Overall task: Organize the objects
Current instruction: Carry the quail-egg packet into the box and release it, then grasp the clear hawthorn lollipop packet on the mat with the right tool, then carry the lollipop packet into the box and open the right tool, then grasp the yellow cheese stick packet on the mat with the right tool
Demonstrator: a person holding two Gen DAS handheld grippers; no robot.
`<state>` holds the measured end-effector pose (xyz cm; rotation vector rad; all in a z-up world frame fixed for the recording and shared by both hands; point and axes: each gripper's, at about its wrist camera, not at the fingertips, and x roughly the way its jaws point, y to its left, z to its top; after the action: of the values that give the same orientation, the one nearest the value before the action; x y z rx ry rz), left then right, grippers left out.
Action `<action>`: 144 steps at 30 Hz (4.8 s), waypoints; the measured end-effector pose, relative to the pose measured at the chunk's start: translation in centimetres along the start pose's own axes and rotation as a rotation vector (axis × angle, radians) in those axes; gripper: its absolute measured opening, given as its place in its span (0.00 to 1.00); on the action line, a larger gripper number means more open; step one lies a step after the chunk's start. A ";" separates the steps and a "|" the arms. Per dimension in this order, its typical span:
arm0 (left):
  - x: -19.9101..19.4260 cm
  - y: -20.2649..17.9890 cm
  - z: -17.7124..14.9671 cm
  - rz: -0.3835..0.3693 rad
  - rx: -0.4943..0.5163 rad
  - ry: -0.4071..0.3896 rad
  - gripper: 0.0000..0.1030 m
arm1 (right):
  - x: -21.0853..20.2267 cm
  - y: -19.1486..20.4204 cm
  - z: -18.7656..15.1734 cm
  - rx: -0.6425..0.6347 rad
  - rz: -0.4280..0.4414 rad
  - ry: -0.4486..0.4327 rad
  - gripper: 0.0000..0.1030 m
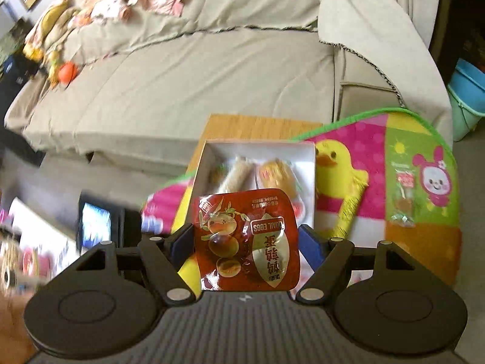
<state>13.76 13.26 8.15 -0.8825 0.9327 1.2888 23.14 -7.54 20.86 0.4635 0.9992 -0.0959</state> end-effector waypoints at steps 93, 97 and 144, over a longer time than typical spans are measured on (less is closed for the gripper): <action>0.0 0.2 0.4 0.026 -0.099 0.034 0.11 | 4.3 0.5 8.4 0.404 -0.224 -0.140 0.37; -0.1 0.1 0.3 0.029 -0.103 0.027 0.11 | 5.8 -0.5 9.8 0.472 -0.255 -0.141 0.40; 0.3 0.2 0.9 0.068 -0.182 0.030 0.10 | 17.9 -17.5 -2.6 0.992 -0.592 0.170 0.21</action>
<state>13.63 14.20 8.22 -1.0211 0.8853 1.4385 25.83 -19.81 -0.89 1.0699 1.1907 -1.1344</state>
